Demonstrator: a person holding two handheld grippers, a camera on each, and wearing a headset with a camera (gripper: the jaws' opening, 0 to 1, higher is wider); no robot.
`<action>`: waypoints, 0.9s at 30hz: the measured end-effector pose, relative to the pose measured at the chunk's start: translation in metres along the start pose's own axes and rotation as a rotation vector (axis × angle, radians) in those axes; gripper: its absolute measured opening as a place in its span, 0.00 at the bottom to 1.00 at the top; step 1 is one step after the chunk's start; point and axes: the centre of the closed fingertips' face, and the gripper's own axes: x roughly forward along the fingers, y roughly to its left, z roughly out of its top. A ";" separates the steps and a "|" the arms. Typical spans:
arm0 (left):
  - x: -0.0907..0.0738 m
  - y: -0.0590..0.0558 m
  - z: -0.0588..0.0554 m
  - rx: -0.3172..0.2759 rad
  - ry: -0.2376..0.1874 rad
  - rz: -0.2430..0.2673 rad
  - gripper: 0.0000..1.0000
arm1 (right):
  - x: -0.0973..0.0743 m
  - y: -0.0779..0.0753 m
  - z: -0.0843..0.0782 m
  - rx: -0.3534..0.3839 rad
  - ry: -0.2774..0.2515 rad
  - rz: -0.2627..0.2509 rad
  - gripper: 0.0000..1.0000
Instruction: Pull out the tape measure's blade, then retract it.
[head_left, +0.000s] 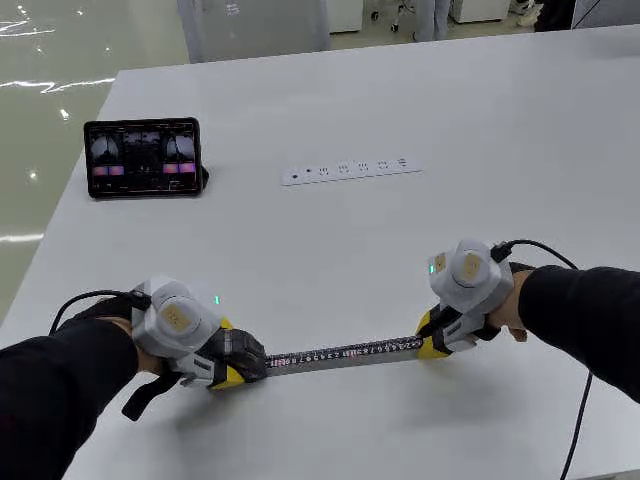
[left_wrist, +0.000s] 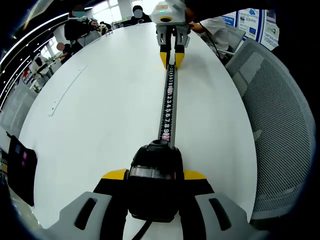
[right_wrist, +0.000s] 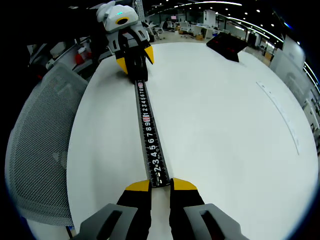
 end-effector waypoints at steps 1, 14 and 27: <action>0.000 0.000 0.000 0.000 0.000 0.000 0.35 | 0.000 0.000 -0.001 0.000 0.001 0.000 0.09; 0.000 0.000 0.000 0.001 0.002 0.000 0.35 | -0.005 -0.002 -0.009 0.005 0.010 -0.006 0.09; 0.000 0.000 0.000 0.003 0.005 0.001 0.35 | -0.009 -0.003 -0.015 0.016 0.003 -0.009 0.09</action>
